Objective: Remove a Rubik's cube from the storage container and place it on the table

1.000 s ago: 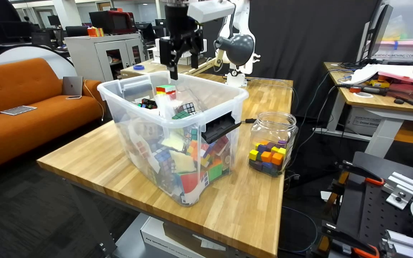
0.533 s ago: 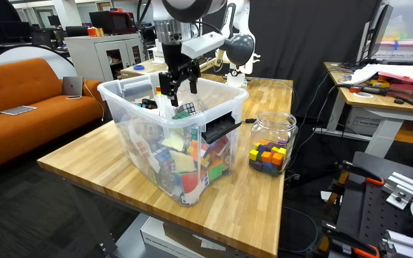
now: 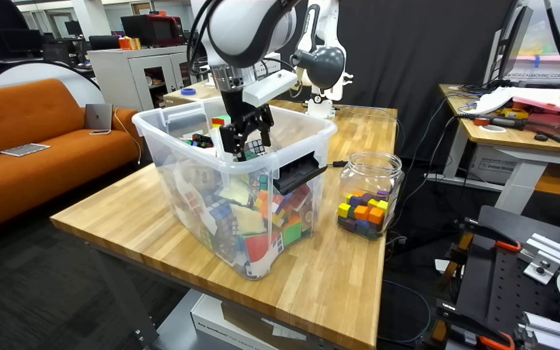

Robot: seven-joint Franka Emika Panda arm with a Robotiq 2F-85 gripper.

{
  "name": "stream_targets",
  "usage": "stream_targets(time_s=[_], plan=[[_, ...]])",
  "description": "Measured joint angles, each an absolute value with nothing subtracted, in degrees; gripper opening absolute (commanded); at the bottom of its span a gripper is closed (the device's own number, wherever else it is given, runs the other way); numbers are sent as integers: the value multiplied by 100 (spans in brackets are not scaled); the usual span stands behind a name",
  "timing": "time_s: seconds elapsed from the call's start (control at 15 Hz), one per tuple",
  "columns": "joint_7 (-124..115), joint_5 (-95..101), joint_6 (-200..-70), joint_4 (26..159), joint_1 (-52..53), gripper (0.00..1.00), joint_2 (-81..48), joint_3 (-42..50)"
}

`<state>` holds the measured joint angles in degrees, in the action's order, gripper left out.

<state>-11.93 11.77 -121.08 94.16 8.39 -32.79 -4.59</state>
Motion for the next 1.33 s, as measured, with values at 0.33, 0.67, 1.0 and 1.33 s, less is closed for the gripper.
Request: stream_targets(time_s=[0.33, 0.67, 1.0, 1.33], plan=[[-1172, 1153, -11814, 9032, 841, 100, -3553, -438], [-1100, 971, -11547, 8591, 841, 100, -3851, -424], [-992, 799, -11301, 8242, 842, 100, -4120, -418], [-924, 776, -11046, 8025, 816, 100, -4189, -300]])
